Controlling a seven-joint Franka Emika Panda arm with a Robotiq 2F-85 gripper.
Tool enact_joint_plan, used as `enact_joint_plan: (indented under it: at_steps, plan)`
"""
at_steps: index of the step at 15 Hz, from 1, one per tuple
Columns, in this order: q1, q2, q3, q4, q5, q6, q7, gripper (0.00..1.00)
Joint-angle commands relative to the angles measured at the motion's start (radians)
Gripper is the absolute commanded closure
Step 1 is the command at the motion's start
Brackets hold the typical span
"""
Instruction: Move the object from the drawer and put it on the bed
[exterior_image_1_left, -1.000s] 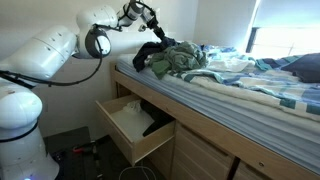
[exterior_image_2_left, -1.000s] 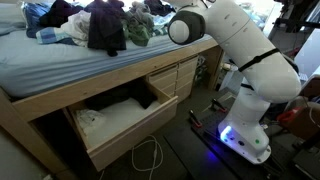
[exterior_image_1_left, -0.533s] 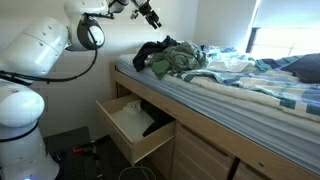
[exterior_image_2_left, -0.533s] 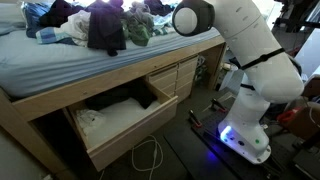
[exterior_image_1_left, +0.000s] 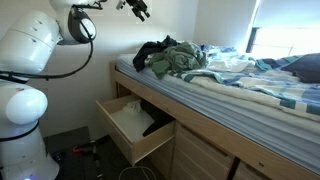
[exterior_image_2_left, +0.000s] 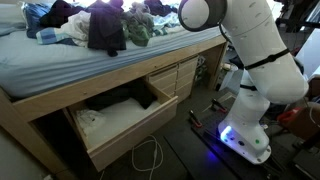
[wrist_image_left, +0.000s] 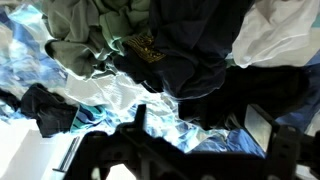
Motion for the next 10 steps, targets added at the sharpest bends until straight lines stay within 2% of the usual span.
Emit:
enact_joint_plan:
  at_steps: [1,7,8,10]
  plan:
    - [0.058,-0.032,-0.019,0.000,-0.033,-0.077,-0.063,0.00]
    - [0.131,-0.076,-0.051,0.000,-0.113,-0.145,-0.118,0.00]
    - [0.113,-0.055,-0.033,0.000,-0.085,-0.112,-0.079,0.00]
    - [0.118,-0.059,-0.034,-0.001,-0.088,-0.114,-0.083,0.00]
